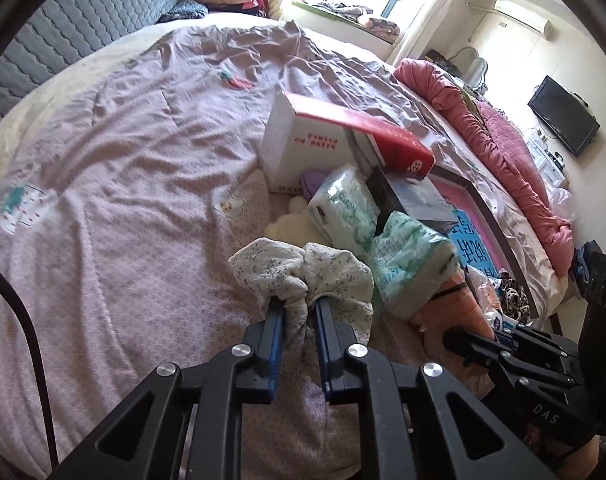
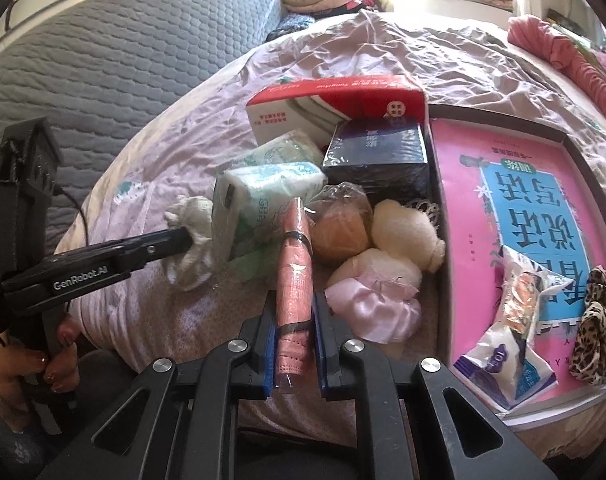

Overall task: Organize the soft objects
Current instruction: 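Carry the pink tube and floral cloth over the pink tray, then lower and release the pink tube with the right tool while the left tool releases the floral cloth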

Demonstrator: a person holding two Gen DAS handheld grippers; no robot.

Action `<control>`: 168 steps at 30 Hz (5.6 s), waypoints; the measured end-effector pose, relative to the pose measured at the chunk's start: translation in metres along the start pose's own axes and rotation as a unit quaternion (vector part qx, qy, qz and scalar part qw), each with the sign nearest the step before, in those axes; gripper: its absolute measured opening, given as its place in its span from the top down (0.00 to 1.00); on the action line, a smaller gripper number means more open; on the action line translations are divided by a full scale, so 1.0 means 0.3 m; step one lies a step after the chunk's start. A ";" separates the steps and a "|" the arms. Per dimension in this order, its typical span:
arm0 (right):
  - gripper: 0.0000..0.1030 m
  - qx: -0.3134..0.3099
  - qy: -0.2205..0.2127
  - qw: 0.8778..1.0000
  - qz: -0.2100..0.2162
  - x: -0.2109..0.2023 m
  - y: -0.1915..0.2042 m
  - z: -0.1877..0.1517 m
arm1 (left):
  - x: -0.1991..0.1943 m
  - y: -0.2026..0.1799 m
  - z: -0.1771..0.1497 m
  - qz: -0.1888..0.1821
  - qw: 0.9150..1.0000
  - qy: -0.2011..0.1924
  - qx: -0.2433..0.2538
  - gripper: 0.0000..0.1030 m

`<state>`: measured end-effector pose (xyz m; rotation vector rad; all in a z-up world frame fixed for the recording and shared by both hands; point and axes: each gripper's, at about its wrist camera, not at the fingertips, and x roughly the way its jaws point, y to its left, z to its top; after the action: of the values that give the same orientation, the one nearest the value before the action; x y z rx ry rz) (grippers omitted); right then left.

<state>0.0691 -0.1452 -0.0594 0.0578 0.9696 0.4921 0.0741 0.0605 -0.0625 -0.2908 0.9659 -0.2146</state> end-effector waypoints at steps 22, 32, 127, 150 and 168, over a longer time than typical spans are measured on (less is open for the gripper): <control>0.85 0.029 -0.067 0.997 -0.012 -0.213 -0.051 0.036 | -0.187 -0.294 0.016 0.007 0.996 -0.048 0.077 0.85; 0.85 0.046 -0.110 0.992 -0.036 -0.340 -0.128 0.052 | -0.184 -0.459 0.008 0.000 0.991 -0.049 0.121 0.85; 0.79 0.196 -0.088 0.970 -0.109 -0.270 -0.704 -0.112 | 0.405 -0.921 -0.077 -0.019 0.969 0.083 0.232 0.85; 0.56 0.208 -0.101 0.962 -0.146 -0.326 -0.730 -0.126 | 0.408 -0.925 -0.073 -0.047 0.970 0.097 0.215 0.82; 0.54 0.210 -0.109 0.959 -0.153 -0.364 -0.733 -0.126 | 0.393 -0.933 -0.064 -0.041 0.971 0.087 0.221 0.62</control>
<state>0.0705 -0.3936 -0.0541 0.3333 0.8331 -0.0141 0.1091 -0.2416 -0.0699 0.0998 1.0508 -0.5290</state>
